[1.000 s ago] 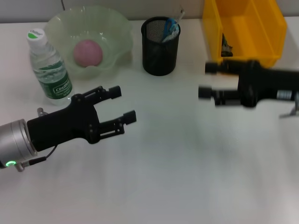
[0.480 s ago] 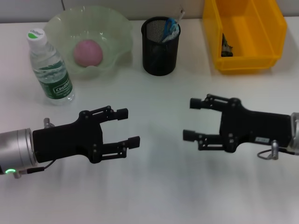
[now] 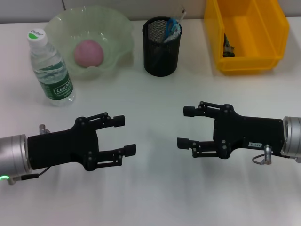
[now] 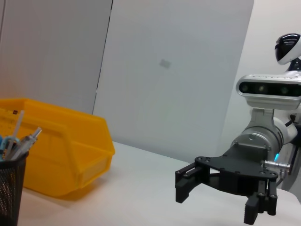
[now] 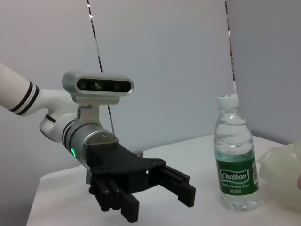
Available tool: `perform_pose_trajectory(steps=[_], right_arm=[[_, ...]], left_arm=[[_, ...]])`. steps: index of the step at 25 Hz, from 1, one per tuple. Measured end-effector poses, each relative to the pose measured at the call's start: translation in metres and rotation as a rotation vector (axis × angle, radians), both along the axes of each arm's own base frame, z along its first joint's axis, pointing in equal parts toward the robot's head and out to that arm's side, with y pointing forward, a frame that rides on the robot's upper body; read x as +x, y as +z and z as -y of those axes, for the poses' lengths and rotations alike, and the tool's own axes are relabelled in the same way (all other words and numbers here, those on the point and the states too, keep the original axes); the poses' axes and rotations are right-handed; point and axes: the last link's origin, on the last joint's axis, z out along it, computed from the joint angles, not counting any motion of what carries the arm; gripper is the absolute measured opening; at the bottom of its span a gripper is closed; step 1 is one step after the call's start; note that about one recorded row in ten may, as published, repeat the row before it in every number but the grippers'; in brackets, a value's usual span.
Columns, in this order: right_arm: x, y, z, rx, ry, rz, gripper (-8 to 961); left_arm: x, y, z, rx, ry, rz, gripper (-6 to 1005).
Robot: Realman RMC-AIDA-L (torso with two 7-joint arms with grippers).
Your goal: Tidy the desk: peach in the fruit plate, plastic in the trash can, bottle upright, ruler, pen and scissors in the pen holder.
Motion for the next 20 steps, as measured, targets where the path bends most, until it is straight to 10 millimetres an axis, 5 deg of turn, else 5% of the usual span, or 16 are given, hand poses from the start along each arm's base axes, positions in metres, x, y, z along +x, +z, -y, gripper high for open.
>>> perform_pose_trajectory(steps=[20], right_arm=[[0.0002,-0.0009,-0.0014,-0.004,0.004,0.016,820]], left_arm=[[-0.0017,0.0042,0.0027,-0.006,-0.010,0.002,797]])
